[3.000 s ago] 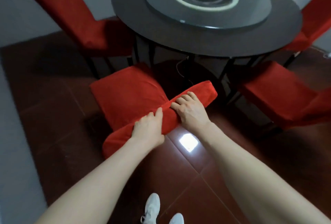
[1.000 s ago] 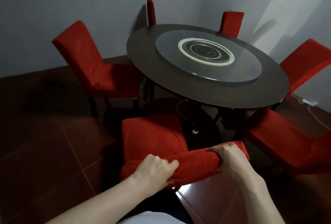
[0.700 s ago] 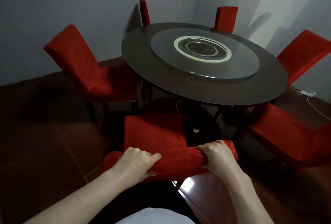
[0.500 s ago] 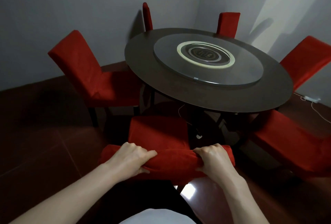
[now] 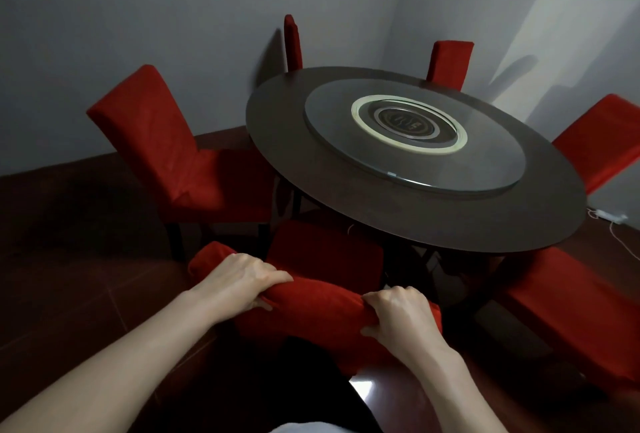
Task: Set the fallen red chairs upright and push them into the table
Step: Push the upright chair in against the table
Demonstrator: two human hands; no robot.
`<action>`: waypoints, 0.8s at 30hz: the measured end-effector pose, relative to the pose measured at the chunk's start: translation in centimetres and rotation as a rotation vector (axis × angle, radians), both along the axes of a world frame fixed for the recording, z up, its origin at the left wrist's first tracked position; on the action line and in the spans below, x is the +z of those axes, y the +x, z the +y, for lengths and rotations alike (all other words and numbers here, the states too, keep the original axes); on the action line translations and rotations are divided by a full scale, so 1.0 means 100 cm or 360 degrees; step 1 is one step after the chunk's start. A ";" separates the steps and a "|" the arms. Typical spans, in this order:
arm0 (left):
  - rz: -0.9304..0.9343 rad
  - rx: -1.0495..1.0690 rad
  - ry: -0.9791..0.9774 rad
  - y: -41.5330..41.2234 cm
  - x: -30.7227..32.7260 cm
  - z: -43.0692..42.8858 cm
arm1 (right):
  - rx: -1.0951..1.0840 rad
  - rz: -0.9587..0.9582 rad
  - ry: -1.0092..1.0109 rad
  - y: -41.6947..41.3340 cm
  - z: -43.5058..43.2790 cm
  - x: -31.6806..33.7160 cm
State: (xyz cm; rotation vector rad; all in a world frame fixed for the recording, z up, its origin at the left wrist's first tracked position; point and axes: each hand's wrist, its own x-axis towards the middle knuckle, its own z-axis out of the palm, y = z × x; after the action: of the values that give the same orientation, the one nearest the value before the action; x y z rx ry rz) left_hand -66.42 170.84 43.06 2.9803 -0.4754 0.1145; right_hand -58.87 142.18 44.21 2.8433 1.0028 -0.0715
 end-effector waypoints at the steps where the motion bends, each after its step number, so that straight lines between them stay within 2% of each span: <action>1: -0.0013 -0.0010 -0.0002 0.009 -0.001 0.005 | -0.0009 0.0005 0.0003 0.005 0.004 0.000; 7: 0.0025 -0.0026 -0.0092 0.049 -0.010 0.031 | -0.0043 0.0024 -0.0039 0.034 0.028 0.004; 11: 0.0168 -0.0063 -0.0210 0.075 -0.014 0.045 | -0.0103 0.0080 -0.0110 0.051 0.044 0.011; 15: 0.0278 -0.0058 -0.0130 0.083 -0.017 0.056 | -0.0167 0.0213 -0.0240 0.060 0.061 0.019; 20: 0.0432 -0.0060 0.0003 0.084 -0.002 0.051 | -0.0256 0.0453 -0.0308 0.055 0.079 0.030; 24: 0.0745 -0.0101 0.0041 0.097 0.026 0.057 | -0.0388 0.0907 -0.0355 0.072 0.090 0.047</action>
State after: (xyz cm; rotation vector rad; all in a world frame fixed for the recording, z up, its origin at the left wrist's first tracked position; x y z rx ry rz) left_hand -56.69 176.51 45.69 2.8709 -0.5079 -0.5830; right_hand -51.69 151.18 48.90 2.7633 0.6522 -0.9936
